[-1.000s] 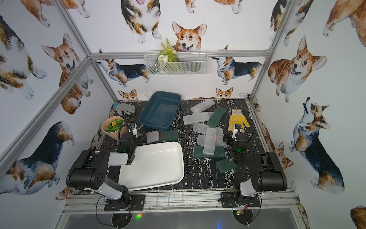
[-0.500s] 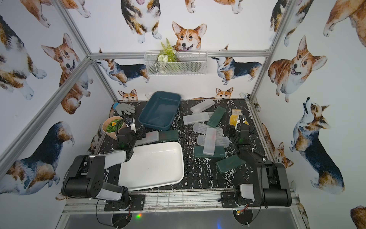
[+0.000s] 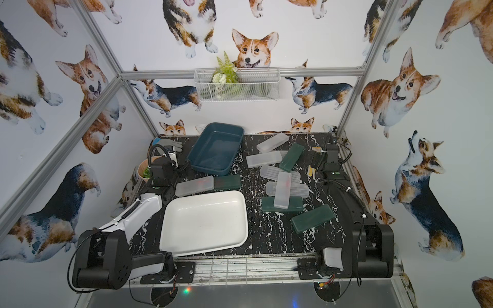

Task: Place the pencil cases by color into the storage box
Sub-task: Adjust the storage box at the center of the board.

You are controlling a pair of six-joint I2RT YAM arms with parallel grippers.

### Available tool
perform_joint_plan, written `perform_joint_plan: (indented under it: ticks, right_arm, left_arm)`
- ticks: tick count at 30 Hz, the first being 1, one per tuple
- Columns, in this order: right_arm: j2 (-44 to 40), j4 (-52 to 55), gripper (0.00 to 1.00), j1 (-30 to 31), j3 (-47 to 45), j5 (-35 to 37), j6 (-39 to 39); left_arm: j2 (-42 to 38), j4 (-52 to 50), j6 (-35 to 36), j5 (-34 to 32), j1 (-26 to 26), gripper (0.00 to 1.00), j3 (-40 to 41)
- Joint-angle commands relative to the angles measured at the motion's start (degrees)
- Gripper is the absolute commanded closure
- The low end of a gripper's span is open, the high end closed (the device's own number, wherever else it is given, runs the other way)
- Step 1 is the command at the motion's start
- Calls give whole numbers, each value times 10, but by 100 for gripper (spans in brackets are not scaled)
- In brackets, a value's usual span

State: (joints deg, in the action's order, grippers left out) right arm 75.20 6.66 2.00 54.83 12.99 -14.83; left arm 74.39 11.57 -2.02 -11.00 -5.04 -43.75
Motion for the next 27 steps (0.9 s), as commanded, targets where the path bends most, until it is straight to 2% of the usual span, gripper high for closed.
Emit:
perform_joint_plan:
  ticks: [1,5,12,20,27]
  right_arm:
    - [17,115,0,6,47,-4,-50]
    - [38,153,0,27,80,-10,-58]
    - [59,226,0,68,131,-17,-69]
    - [18,283,0,78,138,-82,-103]
    - [-26,300,1,84,123,-94,-108]
  left_arm:
    - [9,-121,-5,17,-10,0,-73]
    - [51,-161,4,39,-30,0,-140]
    - [176,-218,18,59,-87,2,-263]
    - [309,-265,16,80,-124,3,-380]
    - [368,-290,14,90,-133,3,-426]
